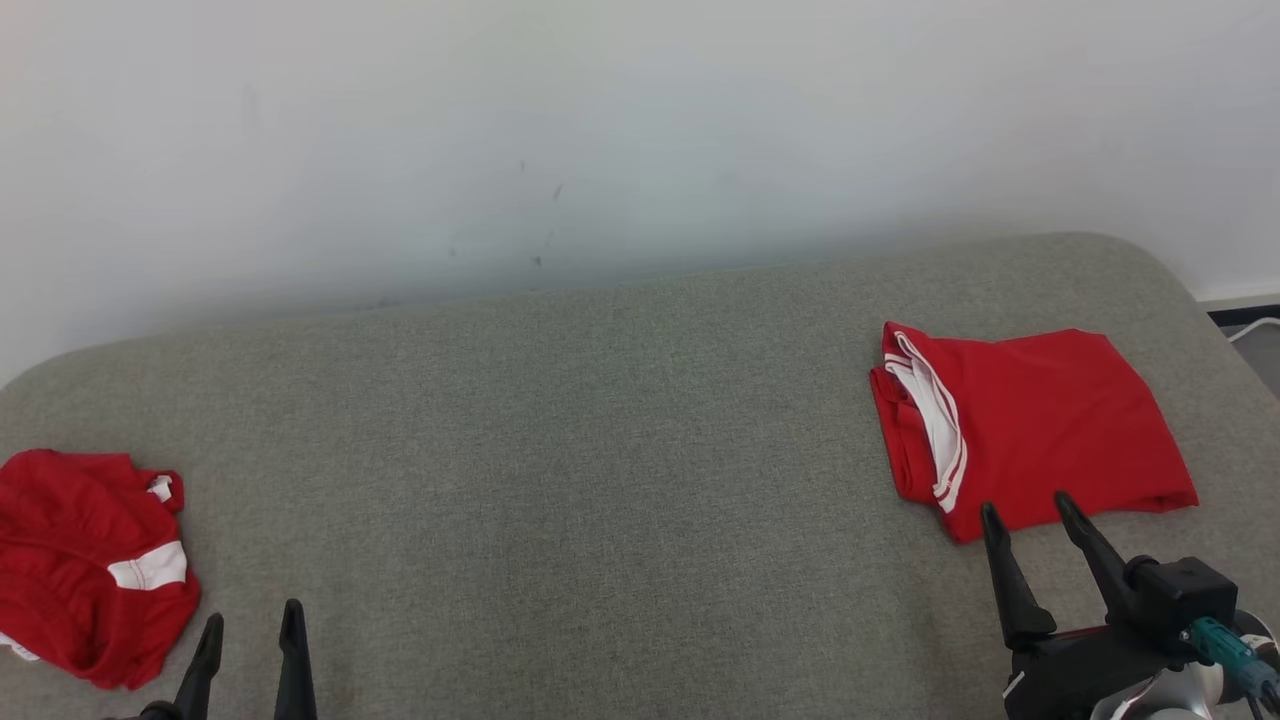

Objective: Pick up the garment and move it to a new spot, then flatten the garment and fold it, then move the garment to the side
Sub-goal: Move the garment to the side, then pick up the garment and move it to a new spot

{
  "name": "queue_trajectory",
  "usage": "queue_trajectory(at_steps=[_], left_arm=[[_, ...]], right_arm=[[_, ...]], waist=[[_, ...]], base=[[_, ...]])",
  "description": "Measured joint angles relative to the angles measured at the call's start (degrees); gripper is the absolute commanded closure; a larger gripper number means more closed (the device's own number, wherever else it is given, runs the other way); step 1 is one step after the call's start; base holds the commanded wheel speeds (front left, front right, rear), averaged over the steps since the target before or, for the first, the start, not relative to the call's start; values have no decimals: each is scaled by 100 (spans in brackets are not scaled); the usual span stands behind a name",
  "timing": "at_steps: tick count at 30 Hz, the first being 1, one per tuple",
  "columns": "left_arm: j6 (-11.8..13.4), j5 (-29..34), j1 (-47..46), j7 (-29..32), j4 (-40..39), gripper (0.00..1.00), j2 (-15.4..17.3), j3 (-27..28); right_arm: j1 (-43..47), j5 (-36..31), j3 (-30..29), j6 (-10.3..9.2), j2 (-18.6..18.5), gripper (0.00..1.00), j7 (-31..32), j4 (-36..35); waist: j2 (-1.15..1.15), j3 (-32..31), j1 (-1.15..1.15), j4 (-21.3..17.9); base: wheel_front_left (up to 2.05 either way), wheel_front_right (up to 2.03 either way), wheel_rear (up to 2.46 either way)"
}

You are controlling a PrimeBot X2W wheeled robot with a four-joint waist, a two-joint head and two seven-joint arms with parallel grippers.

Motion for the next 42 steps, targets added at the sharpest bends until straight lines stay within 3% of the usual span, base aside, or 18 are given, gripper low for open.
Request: queue_trajectory(at_steps=[10,20,25,42], left_arm=[[-3,157,-37,0,8,0,-16,-37],[-59,243,-160,0,13,0,-30,-130],[-59,254,-246,0,19,0,-22,-112],[41,347,0,-1,-86,0,85,229]], right_arm=[[167,-257,-245,0,109,0,0,-110],[366,-369,-413,0,191,0,0,-231],[414,-377,-441,10,313,0,0,-236],[140,-427,-415,363,635,0,0,136]], waist=[[0,5,0,48],[0,-7,0,378],[0,-10,0,744],[0,-72,0,2094]], base=[[0,0,0],[0,0,0],[0,0,0],[0,0,0]])
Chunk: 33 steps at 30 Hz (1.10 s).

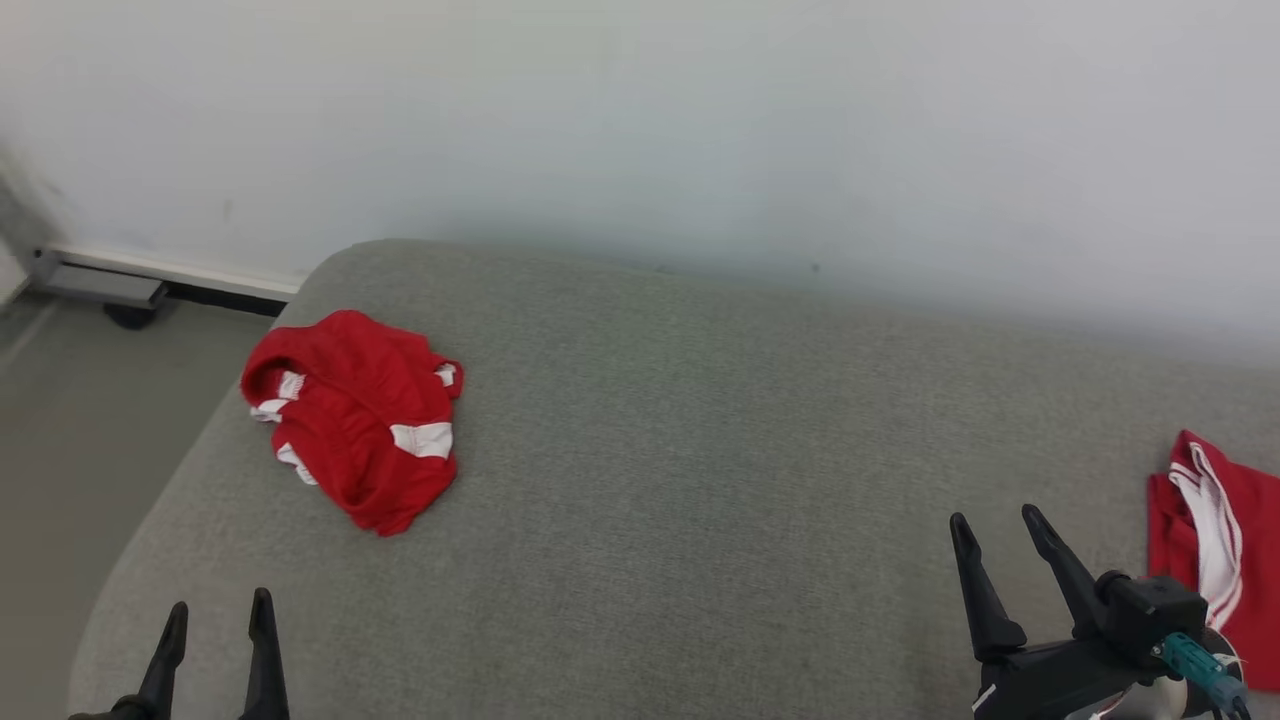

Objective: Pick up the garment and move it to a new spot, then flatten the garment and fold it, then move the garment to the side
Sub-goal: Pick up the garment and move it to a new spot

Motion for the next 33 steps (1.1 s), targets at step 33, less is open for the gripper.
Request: queue_trajectory(at_steps=[33], left_arm=[[-727,-37,-2016,533,709,0,464,-29]], right_arm=[[-145,-396,-116,287,108,0,0,304]], waist=[[0,177,0,845]], base=[[0,0,0]])
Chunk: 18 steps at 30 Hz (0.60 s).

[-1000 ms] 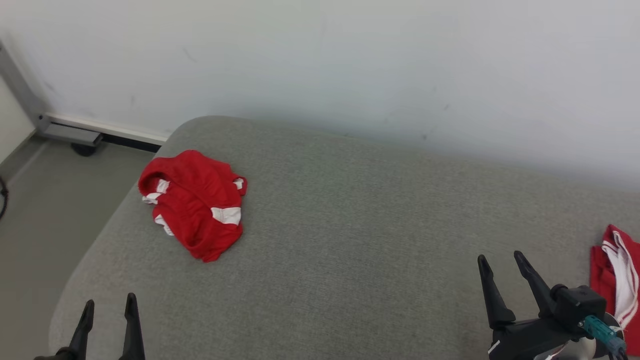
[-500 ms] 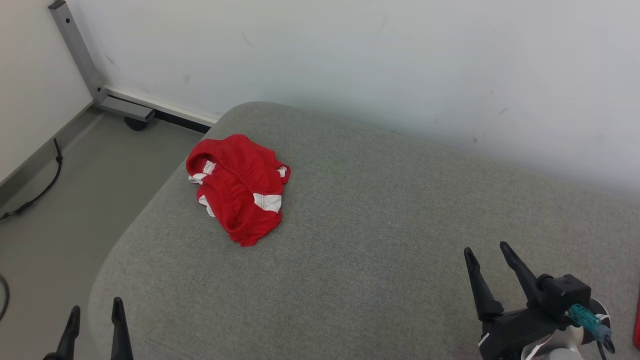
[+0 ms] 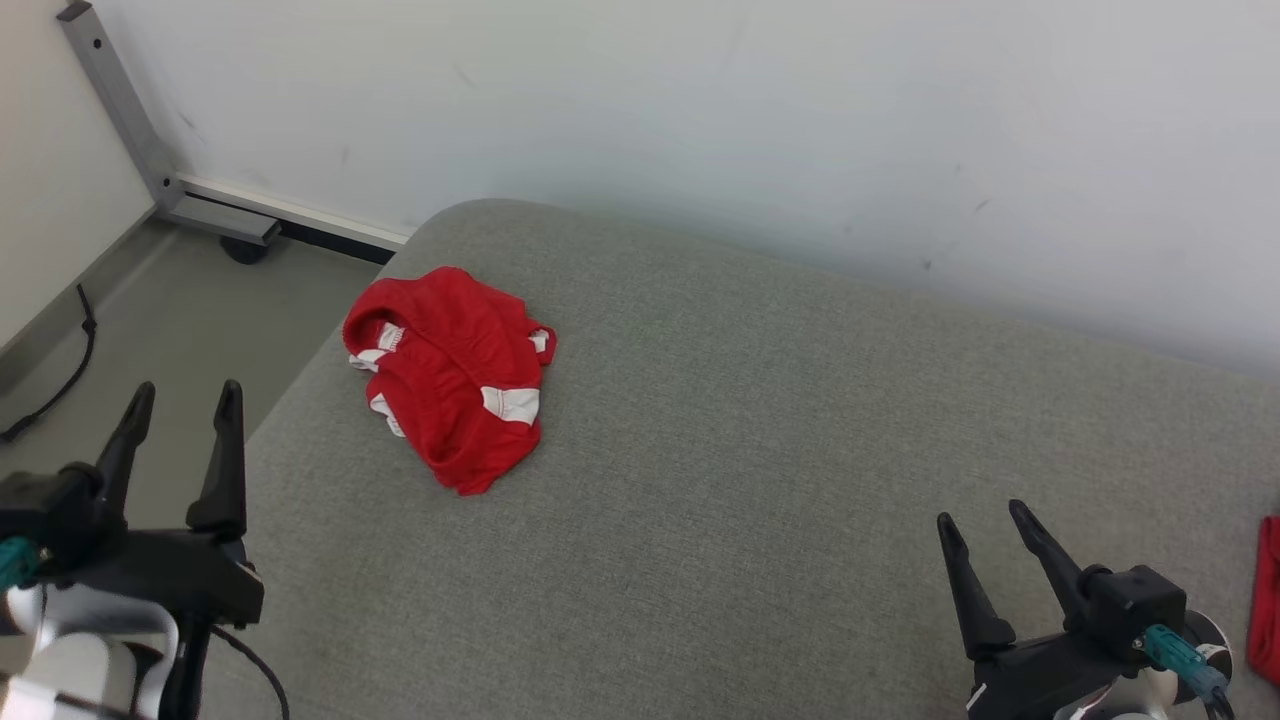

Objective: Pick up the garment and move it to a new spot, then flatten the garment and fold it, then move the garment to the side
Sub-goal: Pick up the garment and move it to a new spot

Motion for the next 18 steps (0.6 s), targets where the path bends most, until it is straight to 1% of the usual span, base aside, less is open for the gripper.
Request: queue_trajectory(at_steps=[4,7,9,11,12,15,17,18], left_arm=[[-337,-103,-527,344,733,0,148,-59],[-441,-188,-985,573,1272,0,233,-57],[-516,-446,-1335,770,1611,0,246,19],[-543,-647,-1623,999,1941,0,294,77],[-583,-800,-1739,1173,2123,0,321,101],[-589,-1314,-1989,1604,2518,0,319,226],[-590,-1483,-2192,1942,2729,0,358,214],[-590,-1483,-2192,1942,2729,0,358,214]], right_arm=[[-25,-170,122,22,-16,0,0,-62],[-31,-237,133,26,-127,0,0,-88],[-33,-264,115,27,-235,0,0,-127],[-43,-311,112,41,-328,0,1,-163],[-57,-334,118,41,-356,0,5,-178],[-155,-385,113,63,-461,0,54,-292],[-249,-449,105,63,-523,0,64,-380],[-249,-449,105,63,-523,0,64,-380]], waist=[[1,66,0,-167],[1,140,0,-343],[1,197,0,-474],[1,267,0,-611],[1,305,0,-679],[1,439,0,-886],[1,550,0,-1009],[1,550,0,-1009]], base=[[0,0,0],[0,0,0],[0,0,0],[0,0,0],[0,0,0],[0,0,0],[0,0,0],[0,0,0]])
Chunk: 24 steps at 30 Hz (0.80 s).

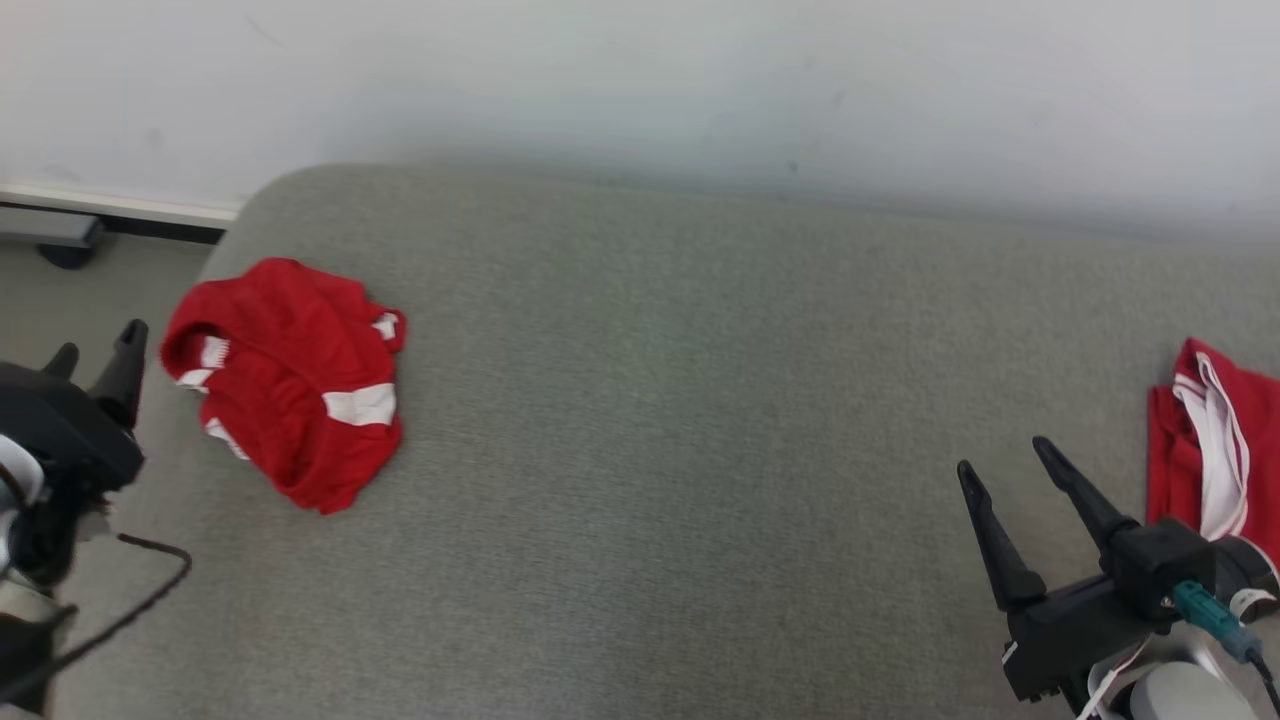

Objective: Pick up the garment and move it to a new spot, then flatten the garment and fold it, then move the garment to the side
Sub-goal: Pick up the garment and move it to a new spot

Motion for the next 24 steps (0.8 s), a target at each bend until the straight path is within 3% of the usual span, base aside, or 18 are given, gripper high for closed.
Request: queue_trajectory(at_steps=[14,24], left_arm=[[0,-502,-749,2035,905,0,415,-711],[0,-506,-1154,2751,1460,0,423,-988]], right_arm=[[-344,-163,-138,-102,-274,0,198,-489],[-467,-164,-245,-198,-325,0,242,-642]], waist=[[0,977,1,-694],[0,1537,0,-941]], base=[[0,0,0],[0,0,0]])
